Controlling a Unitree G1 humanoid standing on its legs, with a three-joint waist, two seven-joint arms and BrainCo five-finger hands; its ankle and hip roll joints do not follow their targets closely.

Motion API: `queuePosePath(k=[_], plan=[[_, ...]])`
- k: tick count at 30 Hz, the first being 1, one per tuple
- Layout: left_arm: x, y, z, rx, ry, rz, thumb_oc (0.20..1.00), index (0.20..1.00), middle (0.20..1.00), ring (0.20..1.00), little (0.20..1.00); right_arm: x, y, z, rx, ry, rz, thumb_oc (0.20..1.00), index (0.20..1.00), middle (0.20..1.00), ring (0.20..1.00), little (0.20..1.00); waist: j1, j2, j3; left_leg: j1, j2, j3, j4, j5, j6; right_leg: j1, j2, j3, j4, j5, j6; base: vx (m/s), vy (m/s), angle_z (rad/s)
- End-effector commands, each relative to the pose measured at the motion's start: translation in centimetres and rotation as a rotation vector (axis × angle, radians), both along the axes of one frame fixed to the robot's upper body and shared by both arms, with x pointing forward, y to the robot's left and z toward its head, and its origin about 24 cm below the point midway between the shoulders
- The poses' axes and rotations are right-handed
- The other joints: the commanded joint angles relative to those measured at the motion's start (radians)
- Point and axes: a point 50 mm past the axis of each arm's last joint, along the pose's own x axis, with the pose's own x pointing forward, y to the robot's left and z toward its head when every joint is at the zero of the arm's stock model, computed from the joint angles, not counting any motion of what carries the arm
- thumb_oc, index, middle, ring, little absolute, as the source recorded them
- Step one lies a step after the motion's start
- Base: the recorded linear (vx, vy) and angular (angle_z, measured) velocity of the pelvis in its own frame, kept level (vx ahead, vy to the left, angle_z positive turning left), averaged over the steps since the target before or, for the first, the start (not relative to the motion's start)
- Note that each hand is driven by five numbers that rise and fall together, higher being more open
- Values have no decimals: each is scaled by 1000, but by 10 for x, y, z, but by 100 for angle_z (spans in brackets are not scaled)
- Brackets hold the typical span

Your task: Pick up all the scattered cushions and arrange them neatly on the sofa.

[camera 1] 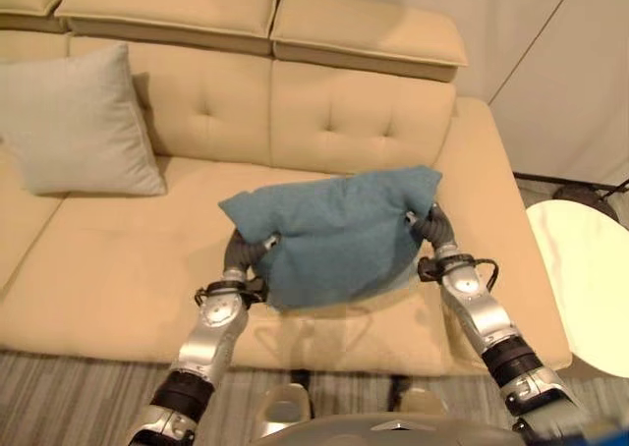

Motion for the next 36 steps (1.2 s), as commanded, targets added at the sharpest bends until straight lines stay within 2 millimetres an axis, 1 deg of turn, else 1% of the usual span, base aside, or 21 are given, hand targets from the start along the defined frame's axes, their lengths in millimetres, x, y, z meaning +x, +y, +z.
queuePosePath(k=[1, 2, 4, 5, 8, 9, 11, 15, 17, 18, 19, 22, 24, 25, 26, 27, 28, 29, 34, 35, 36], plan=[[15, -31, 42, -32, -237, -125, 200, 200, 200, 200, 200, 16, 7, 52, 32, -251, 49, 200, 200, 200, 200, 200, -11, -11, -69, -24, 19, -45, 113, -146, -58, 13, 59, 28, 12, 50, 4, 144, -44, 25], [15, -34, 43, -26, -241, -138, 200, 200, 200, 200, 200, 15, 3, 50, 30, -245, 36, 200, 200, 200, 200, 200, -11, -20, -76, -17, 13, -38, 106, -148, -64, 40, 53, -1, -21, 65, 11, 155, -77, 28], [16, -34, 44, -24, -246, -136, 200, 200, 200, 200, 200, 14, 1, 48, 23, -236, 30, 200, 200, 200, 200, 200, -13, -22, -85, -8, 15, -35, 86, -144, -71, 52, 55, -15, -46, 75, 18, 142, -93, 6], [17, -35, 45, -30, -249, -135, 200, 200, 200, 200, 200, 14, 0, 47, 13, -231, 33, 200, 200, 200, 200, 200, -19, -20, -89, -4, 21, -36, 71, -138, -76, 55, 67, -10, -61, 61, 12, 119, -96, -12], [19, -36, 49, -30, -264, -134, 200, 200, 200, 200, 200, 13, -2, 49, 6, -235, 32, 200, 200, 200, 200, 200, -29, -17, -84, -6, 26, -44, 60, -128, -81, 53, 81, 6, -73, 53, 4, 47, -57, -7], [22, -40, 53, -30, -279, -144, 200, 200, 200, 200, 200, 13, -4, 50, 0, -238, 27, 200, 200, 200, 200, 200, -37, -14, -78, -14, 30, -54, 53, -119, -84, 44, 96, 27, -81, 46, -3, 29, -48, -9], [24, -42, 57, -25, -294, -152, 200, 200, 200, 200, 200, 12, -7, 49, 0, -234, 14, 200, 200, 200, 200, 200, -46, -8, -79, -18, 34, -64, 33, -108, -88, 42, 112, 37, -99, 37, -11, 68, -56, -3], [25, -43, 59, -28, -300, -153, 200, 200, 200, 200, 200, 12, -8, 49, 2, -234, 9, 200, 200, 200, 200, 200, -52, -5, -79, -16, 35, -69, 18, -104, -90, 46, 119, 40, -109, 32, -15, 52, -23, 1], [29, -46, 64, -37, -320, -150, 200, 200, 200, 200, 200, 12, -7, 54, 11, -257, 2, 200, 200, 200, 200, 200, -57, -2, -70, -20, 36, -76, 15, -102, -92, 45, 124, 41, -116, 28, -20, 29, -38, 7], [34, -49, 72, -34, -350, -150, 200, 200, 200, 200, 200, 16, -2, 64, 23, -295, 11, 200, 200, 200, 200, 200, -59, -2, -56, -35, 36, -79, 19, -100, -94, 34, 125, 46, -117, 29, -23, -21, -17, 11], [35, -49, 72, -34, -351, -150, 200, 200, 200, 200, 200, 16, -2, 64, 23, -296, 11, 200, 200, 200, 200, 200, -59, -2, -56, -37, 36, -80, 20, -100, -94, 33, 125, 45, -116, 29, -23, -35, -26, 14], [48, -56, 95, -32, -433, -149, 200, 200, 200, 200, 200, 26, 9, 90, 46, -388, 32, 200, 200, 200, 200, 200, -61, 1, -34, -85, 37, -89, 26, -90, -99, -10, 129, 53, -114, 33, -28, -68, -25, 11], [60, -59, 118, -29, -512, -135, 200, 200, 200, 200, 200, 35, 18, 113, 62, -462, 48, 200, 200, 200, 200, 200, -62, 3, -25, -129, 39, -93, 30, -78, -103, -50, 129, 56, -113, 43, -29, -69, -19, 5], [60, -59, 118, -29, -512, -135, 200, 200, 200, 200, 200, 35, 18, 113, 62, -462, 48, 200, 200, 200, 200, 200, -62, 3, -25, -130, 39, -93, 30, -78, -103, -51, 129, 56, -113, 43, -29, -66, -25, 2], [71, -61, 141, -18, -588, -116, 200, 200, 200, 200, 200, 43, 25, 136, 56, -531, 56, 200, 200, 200, 200, 200, -60, 3, -20, -164, 37, -95, 31, -67, -106, -81, 131, 60, -119, 56, -29, -41, -18, 0], [71, -61, 142, -18, -590, -116, 200, 200, 200, 200, 200, 43, 25, 137, 56, -534, 56, 200, 200, 200, 200, 200, -60, 3, -21, -167, 37, -95, 32, -67, -106, -84, 131, 60, -119, 57, -29, -60, -25, 0], [77, -61, 156, -6, -635, -108, 200, 200, 200, 200, 200, 48, 29, 151, 49, -574, 58, 200, 200, 200, 200, 200, -59, 4, -20, -184, 38, -93, 30, -60, -109, -100, 132, 60, -123, 63, -29, -40, -20, -1], [87, -62, 184, 29, -719, -94, 200, 200, 200, 200, 200, 56, 35, 180, 38, -657, 57, 200, 200, 200, 200, 200, -56, 6, -19, -211, 43, -93, 24, -47, -115, -124, 134, 64, -134, 72, -26, -51, -18, -5], [104, -68, 240, 116, -859, -84, 200, 200, 200, 200, 200, 68, 47, 232, 10, -780, 51, 200, 200, 200, 200, 200, -57, 14, -22, -250, 47, -94, -28, 3, -132, -174, 138, 65, -154, 94, -19, -7, -5, -2], [106, -70, 248, 126, -874, -84, 200, 200, 200, 200, 200, 69, 49, 240, 3, -798, 49, 200, 200, 200, 200, 200, -57, 17, -22, -251, 47, -96, -37, 6, -136, -177, 139, 64, -156, 92, -18, 0, 0, 0], [107, -70, 249, 126, -876, -84, 200, 200, 200, 200, 200, 69, 49, 240, 3, -800, 49, 200, 200, 200, 200, 200, -58, 17, -23, -257, 46, -97, -38, 10, -135, -182, 138, 64, -157, 96, -18, 0, 0, 0]])
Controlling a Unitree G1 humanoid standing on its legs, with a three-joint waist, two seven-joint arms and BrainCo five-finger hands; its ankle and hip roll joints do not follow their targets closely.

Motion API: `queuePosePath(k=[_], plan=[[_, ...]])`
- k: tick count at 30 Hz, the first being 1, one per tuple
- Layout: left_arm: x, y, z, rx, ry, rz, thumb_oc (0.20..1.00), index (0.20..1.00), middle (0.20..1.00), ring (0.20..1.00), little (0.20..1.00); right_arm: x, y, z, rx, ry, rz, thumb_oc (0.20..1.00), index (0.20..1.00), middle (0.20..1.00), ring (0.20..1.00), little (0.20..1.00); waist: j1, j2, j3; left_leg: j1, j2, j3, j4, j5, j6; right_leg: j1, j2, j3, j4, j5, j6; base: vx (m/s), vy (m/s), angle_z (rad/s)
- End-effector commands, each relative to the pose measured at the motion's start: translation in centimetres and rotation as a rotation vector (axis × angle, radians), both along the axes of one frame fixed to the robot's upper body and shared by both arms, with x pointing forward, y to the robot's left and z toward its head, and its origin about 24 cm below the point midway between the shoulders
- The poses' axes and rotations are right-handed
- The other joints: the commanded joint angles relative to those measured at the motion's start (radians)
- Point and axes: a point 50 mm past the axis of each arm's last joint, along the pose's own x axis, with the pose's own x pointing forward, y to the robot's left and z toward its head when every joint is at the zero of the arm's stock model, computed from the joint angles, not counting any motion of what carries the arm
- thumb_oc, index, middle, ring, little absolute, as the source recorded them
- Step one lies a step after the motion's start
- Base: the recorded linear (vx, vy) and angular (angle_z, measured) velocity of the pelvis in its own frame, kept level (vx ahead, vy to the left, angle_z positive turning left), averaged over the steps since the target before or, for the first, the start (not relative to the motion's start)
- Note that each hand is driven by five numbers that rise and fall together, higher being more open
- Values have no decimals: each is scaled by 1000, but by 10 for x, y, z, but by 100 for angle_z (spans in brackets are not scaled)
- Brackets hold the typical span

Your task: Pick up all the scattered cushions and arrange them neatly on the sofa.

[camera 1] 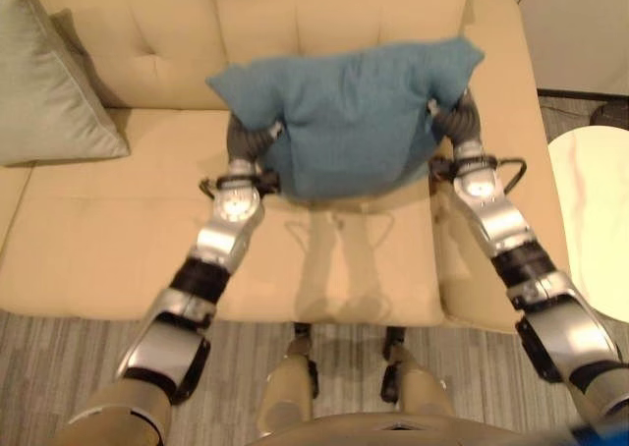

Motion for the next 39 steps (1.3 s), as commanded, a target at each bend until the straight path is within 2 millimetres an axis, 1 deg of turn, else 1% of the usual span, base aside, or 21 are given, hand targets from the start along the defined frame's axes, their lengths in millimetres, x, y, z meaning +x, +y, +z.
queuePosePath(k=[1, 5, 6, 7, 9, 17, 20, 21, 24, 26, 27, 28, 29, 30, 31, 35, 36, 37, 38, 39], plan=[[-3, -45, 87, 75, -354, -167, 200, 200, 200, 200, 200, -12, 50, 75, 10, -302, 190, 200, 200, 200, 200, 200, 3, -37, -31, 11, -13, -45, 13, -68, -52, -5, -22, 57, 35, -36, 85, 8, -12, 5], [2, -45, 110, 102, -396, -147, 200, 200, 200, 200, 200, -8, 51, 94, -10, -332, 170, 200, 200, 200, 200, 200, 4, -35, -30, -17, -10, -50, 2, -53, -63, -32, -18, 54, 21, -22, 92, 6, -10, 4], [2, -45, 111, 102, -397, -147, 200, 200, 200, 200, 200, -8, 51, 94, -9, -334, 170, 200, 200, 200, 200, 200, 4, -35, -30, -19, -10, -50, 2, -52, -63, -33, -18, 54, 20, -21, 92, 0, 0, 0], [4, -45, 119, 122, -404, -139, 200, 200, 200, 200, 200, -7, 50, 102, -26, -344, 160, 200, 200, 200, 200, 200, 3, -33, -31, -38, -11, -50, -2, -44, -68, -51, -16, 53, 14, -15, 95, 0, 0, 0], [5, -43, 125, 128, -411, -131, 200, 200, 200, 200, 200, -5, 49, 106, -28, -344, 151, 200, 200, 200, 200, 200, 4, -31, -31, -57, -11, -52, -2, -40, -71, -70, -17, 51, 13, -12, 97, 0, 0, 0], [12, -39, 129, 160, -385, -95, 200, 200, 200, 200, 200, -1, 53, 106, -26, -321, 149, 200, 200, 200, 200, 200, -3, -22, -6, -122, -9, -57, -2, -20, -81, -137, -19, 54, 14, 1, 99, -5, 0, 1], [15, -37, 133, 191, -379, -78, 200, 200, 200, 200, 200, 0, 55, 107, -38, -323, 151, 200, 200, 200, 200, 200, -7, -18, -1, -146, -7, -60, -2, -16, -86, -162, -18, 53, 16, 2, 101, 0, 0, 0], [18, -34, 139, 233, -371, -53, 200, 200, 200, 200, 200, 2, 53, 110, -44, -325, 139, 200, 200, 200, 200, 200, -11, -13, 5, -180, -9, -60, -2, -3, -88, -195, -21, 53, 14, 15, 104, -14, 21, 3], [20, -30, 149, 278, -374, -27, 200, 200, 200, 200, 200, 5, 51, 112, -58, -320, 118, 200, 200, 200, 200, 200, -13, -8, 1, -225, -10, -64, -2, 2, -92, -239, -24, 56, 12, 22, 109, -17, 27, 8], [21, -29, 151, 291, -372, -18, 200, 200, 200, 200, 200, 5, 50, 113, -66, -323, 108, 200, 200, 200, 200, 200, -14, -7, -2, -242, -11, -65, -2, 6, -93, -256, -24, 58, 12, 25, 111, -1, 22, -8], [24, -25, 158, 323, -363, 14, 307, 307, 307, 307, 307, 9, 47, 118, -101, -319, 78, 200, 200, 200, 200, 200, -17, -7, -6, -272, -13, -65, -2, 11, -94, -286, -26, 62, 9, 33, 115, -2, 16, -8], [25, -23, 161, 328, -359, 31, 1000, 1000, 1000, 1000, 1000, 10, 46, 121, -111, -320, 68, 200, 200, 200, 200, 200, -16, -6, -8, -283, -13, -65, -2, 15, -95, -295, -27, 63, 7, 35, 116, 0, 0, 0], [27, -20, 165, 331, -350, 51, 1000, 1000, 1000, 1000, 1000, 12, 44, 124, -121, -320, 50, 391, 391, 391, 391, 391, -16, -7, -11, -294, -13, -66, -2, 17, -96, -309, -26, 65, 7, 38, 118, 0, 0, 0], [27, -17, 168, 327, -350, 71, 1000, 1000, 1000, 1000, 1000, 12, 42, 128, -125, -327, 26, 743, 743, 743, 743, 743, -16, -8, -14, -304, -15, -67, -2, 19, -97, -318, -26, 68, 4, 41, 120, 0, 0, 0], [27, -14, 173, 313, -348, 86, 1000, 1000, 1000, 1000, 1000, 12, 39, 134, -129, -339, 3, 1000, 1000, 1000, 1000, 1000, -18, -8, -15, -316, -15, -68, -2, 22, -97, -333, -28, 69, 5, 44, 122, 0, 0, 0], [27, -1, 178, 281, -339, 148, 1000, 1000, 1000, 1000, 1000, 12, 25, 147, -174, -376, -118, 1000, 1000, 1000, 1000, 1000, -16, -10, -22, -347, -18, -73, -2, 28, -99, -362, -28, 68, 4, 47, 127, 0, 0, 0], [27, -1, 178, 281, -340, 148, 1000, 1000, 1000, 1000, 1000, 12, 25, 147, -174, -377, -118, 1000, 1000, 1000, 1000, 1000, -16, -10, -23, -348, -18, -73, -2, 28, -99, -363, -28, 68, 4, 48, 127, 0, 0, 0], [28, 6, 180, 283, -328, 193, 1000, 1000, 1000, 1000, 1000, 11, 14, 155, -178, -403, -199, 1000, 1000, 1000, 1000, 1000, -14, -11, -27, -356, -19, -75, -2, 28, -99, -373, -29, 69, 4, 47, 128, 0, 0, 0], [28, 6, 180, 283, -329, 193, 1000, 1000, 1000, 1000, 1000, 11, 14, 155, -178, -403, -200, 1000, 1000, 1000, 1000, 1000, -14, -11, -27, -357, -19, -75, -2, 28, -99, -374, -29, 69, 4, 47, 128, 22, 2, 19], [28, 12, 178, 254, -319, 228, 1000, 1000, 1000, 1000, 1000, 12, 1, 156, -159, -401, -284, 1000, 1000, 1000, 1000, 1000, -10, -12, -32, -364, -20, -80, -2, 28, -99, -381, -30, 69, 4, 46, 130, 22, 8, 36]])
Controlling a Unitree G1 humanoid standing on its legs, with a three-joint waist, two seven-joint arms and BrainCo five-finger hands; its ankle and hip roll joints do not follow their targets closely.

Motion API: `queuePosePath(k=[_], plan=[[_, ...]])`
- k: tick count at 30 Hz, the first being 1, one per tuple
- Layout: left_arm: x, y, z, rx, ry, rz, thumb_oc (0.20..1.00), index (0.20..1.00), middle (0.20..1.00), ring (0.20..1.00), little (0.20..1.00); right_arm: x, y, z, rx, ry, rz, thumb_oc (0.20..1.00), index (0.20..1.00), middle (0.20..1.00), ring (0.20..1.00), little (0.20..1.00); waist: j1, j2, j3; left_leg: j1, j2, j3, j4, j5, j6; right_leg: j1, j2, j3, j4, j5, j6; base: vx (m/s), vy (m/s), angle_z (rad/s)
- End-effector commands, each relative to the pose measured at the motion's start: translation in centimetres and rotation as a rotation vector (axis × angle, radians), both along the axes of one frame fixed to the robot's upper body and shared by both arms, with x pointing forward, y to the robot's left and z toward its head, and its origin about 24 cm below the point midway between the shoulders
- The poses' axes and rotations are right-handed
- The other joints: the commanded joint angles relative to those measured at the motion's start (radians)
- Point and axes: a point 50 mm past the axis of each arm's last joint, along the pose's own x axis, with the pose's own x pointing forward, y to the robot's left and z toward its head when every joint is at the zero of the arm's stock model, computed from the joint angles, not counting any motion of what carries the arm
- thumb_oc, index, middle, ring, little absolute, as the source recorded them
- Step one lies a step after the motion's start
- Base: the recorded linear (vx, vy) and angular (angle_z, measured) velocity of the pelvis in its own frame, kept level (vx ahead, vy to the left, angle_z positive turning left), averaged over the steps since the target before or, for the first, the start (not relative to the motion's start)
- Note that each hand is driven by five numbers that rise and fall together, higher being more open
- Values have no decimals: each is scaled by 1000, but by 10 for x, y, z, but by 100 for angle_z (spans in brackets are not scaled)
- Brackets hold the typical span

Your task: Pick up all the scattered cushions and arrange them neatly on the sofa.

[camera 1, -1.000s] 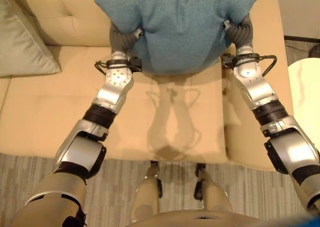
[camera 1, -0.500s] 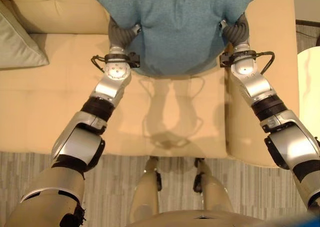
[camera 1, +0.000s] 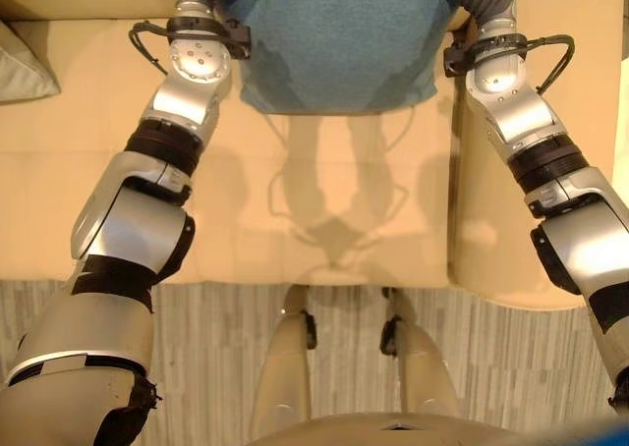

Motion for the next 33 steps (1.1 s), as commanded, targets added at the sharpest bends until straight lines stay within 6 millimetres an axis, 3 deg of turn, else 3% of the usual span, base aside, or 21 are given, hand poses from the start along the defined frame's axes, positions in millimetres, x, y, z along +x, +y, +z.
queuePosePath(k=[1, 3, 8, 10, 14, 15, 16, 22, 23, 24, 25, 27, 30, 31, 33], plan=[[-5, -2, 31, 21, -93, 54, 1000, 1000, 1000, 1000, 1000, -10, -2, 42, 5, -167, -100, 1000, 1000, 1000, 1000, 1000, 25, -8, -35, 75, -9, -44, -201, 33, -87, -62, -6, 43, -2, 19, 140, 33, 9, 33], [-5, 14, 27, -55, -93, 128, 1000, 1000, 1000, 1000, 1000, -7, -21, 40, 42, -162, -212, 1000, 1000, 1000, 1000, 1000, 28, -10, -43, 71, -11, -50, -201, 32, -89, -70, -5, 43, -2, 17, 140, 29, 6, -42], [-7, 25, 21, -111, -98, 173, 1000, 1000, 1000, 1000, 1000, -6, -37, 37, 79, -145, -284, 1000, 1000, 1000, 1000, 1000, 27, -12, -54, 68, -13, -50, -201, 31, -90, -72, -6, 41, -2, 17, 141, 8, 2, -8], [-8, 41, 11, -142, -82, 219, 1000, 1000, 1000, 1000, 1000, -4, -52, 31, 112, -113, -322, 1000, 1000, 1000, 1000, 1000, 29, -14, -62, 71, -12, -48, -201, 29, -92, -69, -7, 40, -2, 15, 141, 12, 8, 5], [-11, 56, 7, -162, -77, 259, 1000, 1000, 1000, 1000, 1000, -5, -62, 28, 99, -104, -356, 1000, 1000, 1000, 1000, 1000, 27, -14, -72, 75, -11, -47, -201, 25, -93, -66, -8, 40, -2, 13, 141, 0, 0, 0], [-15, 69, 1, -173, -70, 287, 1000, 1000, 1000, 1000, 1000, -6, -78, 20, 127, -85, -387, 1000, 1000, 1000, 1000, 1000, 27, -13, -77, 84, -12, -45, -201, 22, -94, -60, -9, 40, -2, 12, 139, 1, 9, -4], [-15, 69, 1, -173, -69, 287, 1000, 1000, 1000, 1000, 1000, -6, -78, 20, 127, -84, -387, 1000, 1000, 1000, 1000, 1000, 27, -13, -78, 84, -12, -45, -201, 22, -94, -59, -9, 40, -2, 12, 139, 2, 12, -5], [-33, 99, -53, -169, -37, 302, 1000, 1000, 1000, 1000, 1000, -14, -120, -38, 123, 42, -428, 1000, 1000, 1000, 1000, 1000, 31, -11, -82, 161, -3, -34, -201, 3, -95, 17, -9, 31, -2, -2, 130, 1, 0, -1], [-34, 99, -55, -169, -33, 304, 1000, 1000, 1000, 1000, 1000, -14, -120, -40, 121, 46, -428, 1000, 1000, 1000, 1000, 1000, 30, -10, -84, 165, -3, -34, -201, 2, -95, 21, -9, 31, -2, -3, 130, 19, -31, -1], [-44, 105, -80, -161, -9, 294, 1000, 1000, 1000, 1000, 1000, -23, -134, -62, 122, 79, -428, 1000, 1000, 1000, 1000, 1000, 31, -13, -85, 198, 0, -30, -201, -7, -95, 55, -8, 27, -2, -12, 125, 0, 0, 0], [-45, 105, -82, -160, -5, 296, 1000, 1000, 1000, 1000, 1000, -23, -134, -64, 120, 83, -428, 1000, 1000, 1000, 1000, 1000, 30, -13, -86, 198, -1, -30, -201, -1, -94, 56, -9, 27, -2, -8, 125, 17, -38, 1], [-65, 115, -139, -165, 122, 281, 1000, 1000, 1000, 1000, 1000, -42, -156, -123, 106, 228, -433, 1000, 1000, 1000, 1000, 1000, 27, -16, -92, 263, 2, -25, -201, -16, -96, 124, -7, 14, -2, -24, 117, 30, -39, 2], [-90, 119, -187, -183, 243, 249, 1000, 1000, 1000, 1000, 1000, -66, -167, -176, 99, 375, -410, 1000, 1000, 1000, 1000, 1000, 25, -23, -84, 337, 10, -19, -201, -32, -94, 204, -5, 1, -2, -40, 112, 15, -49, 8], [-109, 121, -225, -182, 374, 243, 1000, 1000, 1000, 1000, 1000, -84, -168, -213, 103, 492, -379, 1000, 1000, 1000, 1000, 1000, 22, -23, -79, 390, 18, -13, -201, -40, -95, 257, -3, -7, -2, -49, 110, 26, -74, 2], [-140, 130, -274, -180, 574, 239, 1000, 1000, 1000, 1000, 1000, -112, -177, -259, 89, 698, -324, 1000, 1000, 1000, 1000, 1000, 18, -28, -72, 474, 32, -4, -201, -53, -95, 346, 6, -20, -2, -72, 106, 12, -68, 5]])
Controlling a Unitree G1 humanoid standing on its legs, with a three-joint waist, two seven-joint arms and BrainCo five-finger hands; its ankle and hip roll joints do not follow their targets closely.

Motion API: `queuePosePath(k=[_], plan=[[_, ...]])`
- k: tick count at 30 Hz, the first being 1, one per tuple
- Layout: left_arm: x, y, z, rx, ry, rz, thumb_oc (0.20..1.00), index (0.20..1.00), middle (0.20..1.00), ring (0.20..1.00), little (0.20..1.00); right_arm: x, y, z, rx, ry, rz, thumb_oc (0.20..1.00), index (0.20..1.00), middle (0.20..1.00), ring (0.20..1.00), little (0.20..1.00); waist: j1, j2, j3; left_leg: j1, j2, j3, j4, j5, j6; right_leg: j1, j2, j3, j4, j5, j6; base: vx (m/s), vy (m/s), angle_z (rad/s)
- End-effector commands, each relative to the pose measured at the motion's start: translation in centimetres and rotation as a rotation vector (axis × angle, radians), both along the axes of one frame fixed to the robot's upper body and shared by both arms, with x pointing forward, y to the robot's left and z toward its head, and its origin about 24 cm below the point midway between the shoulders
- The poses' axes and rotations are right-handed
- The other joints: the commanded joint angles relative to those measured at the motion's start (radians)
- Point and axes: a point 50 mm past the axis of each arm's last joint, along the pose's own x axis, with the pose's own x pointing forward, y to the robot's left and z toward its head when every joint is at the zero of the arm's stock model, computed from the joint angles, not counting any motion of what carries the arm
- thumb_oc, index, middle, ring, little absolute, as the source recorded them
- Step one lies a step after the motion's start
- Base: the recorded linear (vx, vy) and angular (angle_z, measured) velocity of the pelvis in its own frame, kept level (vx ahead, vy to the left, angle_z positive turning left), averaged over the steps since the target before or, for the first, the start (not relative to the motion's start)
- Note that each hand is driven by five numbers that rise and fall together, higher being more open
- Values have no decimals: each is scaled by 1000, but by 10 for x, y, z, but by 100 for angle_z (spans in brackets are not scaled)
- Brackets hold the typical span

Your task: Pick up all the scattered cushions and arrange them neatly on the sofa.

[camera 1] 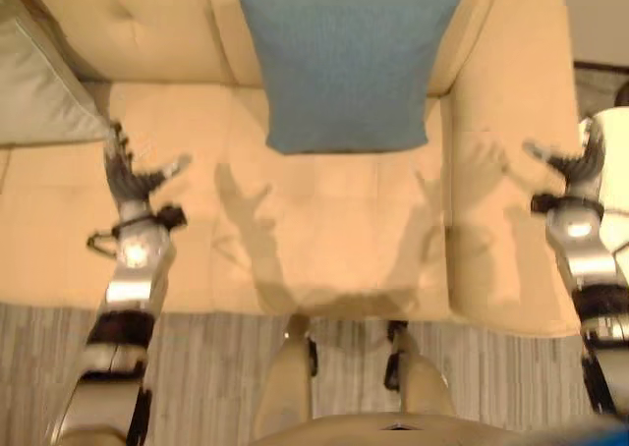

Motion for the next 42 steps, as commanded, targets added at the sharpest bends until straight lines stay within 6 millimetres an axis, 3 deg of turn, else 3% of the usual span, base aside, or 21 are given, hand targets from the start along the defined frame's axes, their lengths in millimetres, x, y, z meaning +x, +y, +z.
queuePosePath(k=[1, 5, 9, 13, 14, 16, 18, 20, 21, 22, 23, 27, 29, 32, 36, 38, 42], plan=[[2, 7, -11, 26, 76, -51, 1000, 1000, 1000, 1000, 1000, -3, -7, -10, 3, 86, 99, 1000, 1000, 1000, 1000, 1000, -2, -23, -57, 127, 34, 37, 3, -112, -55, 30, 2, -28, 4, 10, 40, -9, -58, 6], [-49, 5, -85, -69, 400, -84, 1000, 1000, 1000, 1000, 1000, -40, -6, -68, 39, 353, 173, 1000, 1000, 1000, 1000, 1000, -8, -17, -64, 232, 50, 49, 3, -124, -49, 127, 20, -44, 23, -28, 29, 17, -54, -5], [-91, -9, -139, -166, 653, -105, 1000, 1000, 1000, 1000, 1000, -71, 7, -116, 109, 551, 202, 1000, 1000, 1000, 1000, 1000, -7, -12, -81, 311, 65, 55, 3, -129, -43, 200, 43, -48, 57, -72, 13, 8, -65, 3], [-129, -21, -175, -235, 861, -104, 1000, 1000, 1000, 1000, 1000, -97, 18, -148, 164, 701, 215, 1000, 1000, 1000, 1000, 1000, 2, -19, -76, 368, 80, 62, 45, -145, -40, 280, 68, -39, 67, -113, -13, -1, -103, 1], [-129, -21, -175, -235, 861, -104, 1000, 1000, 1000, 1000, 1000, -97, 18, -148, 163, 701, 215, 1000, 1000, 1000, 1000, 1000, 2, -19, -74, 369, 80, 61, 47, -146, -40, 283, 68, -39, 66, -113, -14, -30, -83, 2], [-147, -30, -193, -257, 989, -116, 1000, 1000, 1000, 1000, 1000, -112, 20, -163, 191, 774, 192, 1000, 1000, 1000, 1000, 1000, -2, -27, -64, 346, 93, 63, 121, -144, -57, 320, 83, -46, 42, -128, -31, -126, -155, 11], [-151, -37, -198, -254, 1036, -140, 1000, 1000, 1000, 1000, 1000, -120, 20, -171, 207, 820, 166, 1000, 1000, 1000, 1000, 1000, -2, -31, -46, 300, 91, 52, 231, -131, -68, 324, 85, -51, 32, -123, -46, -209, -117, 47], [-152, -40, -201, -263, 1048, -144, 1000, 1000, 1000, 1000, 1000, -120, 21, -172, 202, 827, 165, 1000, 1000, 1000, 1000, 1000, 0, -36, -38, 281, 76, 31, 299, -156, -63, 317, 79, -46, 35, -117, -51, -149, -27, 32], [-156, -43, -204, -260, 1080, -156, 1000, 1000, 1000, 1000, 1000, -122, 21, -175, 200, 851, 162, 1000, 1000, 1000, 1000, 1000, 6, -44, -27, 277, 49, 8, 372, -197, -50, 311, 69, -37, 41, -108, -54, -241, 26, 1], [-169, -48, -211, -264, 1152, -175, 1000, 1000, 1000, 1000, 1000, -128, 22, -180, 191, 898, 165, 1000, 1000, 1000, 1000, 1000, -6, -57, -37, 290, -1, -18, 477, -276, -16, 286, 53, -23, 60, -93, -55, -239, 26, -16], [-169, -48, -211, -264, 1152, -175, 1000, 1000, 1000, 1000, 1000, -128, 22, -180, 191, 898, 165, 1000, 1000, 1000, 1000, 1000, -5, -56, -37, 290, 0, -17, 479, -278, -16, 287, 54, -23, 60, -94, -55, -179, 64, -34], [-170, -55, -214, -272, 1165, -201, 1000, 1000, 1000, 1000, 1000, -137, 17, -184, 193, 937, 124, 1000, 1000, 1000, 1000, 1000, -31, -29, -63, 405, -28, -31, 424, -329, -5, 244, 56, 10, 95, -72, -48, -102, 149, -14], [-159, -62, -212, -278, 1122, -221, 1000, 1000, 1000, 1000, 1000, -140, 17, -187, 195, 955, 111, 1000, 1000, 1000, 1000, 1000, -43, -14, -64, 444, -49, -59, 340, -372, 10, 198, 42, 18, 120, -54, -33, -204, 208, -6], [-147, -67, -210, -266, 1084, -239, 1000, 1000, 1000, 1000, 1000, -140, 20, -190, 202, 977, 100, 1000, 1000, 1000, 1000, 1000, -57, -18, -56, 468, -91, -69, 245, -411, 45, 131, 2, 35, 139, -1, 0, -270, 209, 0], [-137, -65, -206, -246, 1050, -223, 1000, 1000, 1000, 1000, 1000, -133, 27, -191, 177, 997, 119, 1000, 1000, 1000, 1000, 1000, -38, -25, -35, 452, -115, -49, 200, -394, 66, 72, -73, 14, 135, 67, 53, -325, 179, -17], [-135, -59, -204, -226, 1048, -208, 1000, 1000, 1000, 1000, 1000, -130, 31, -191, 170, 998, 133, 1000, 1000, 1000, 1000, 1000, -29, -24, -26, 438, -107, -38, 192, -381, 76, 64, -88, 10, 150, 49, 51, -316, 92, -49], [-137, -54, -204, -223, 1067, -183, 1000, 1000, 1000, 1000, 1000, -134, 32, -195, 168, 1029, 132, 1000, 1000, 1000, 1000, 1000, -5, -26, -28, 414, -109, -23, 183, -355, 96, 95, -69, 10, 226, 5, 29, -215, 59, -19]])
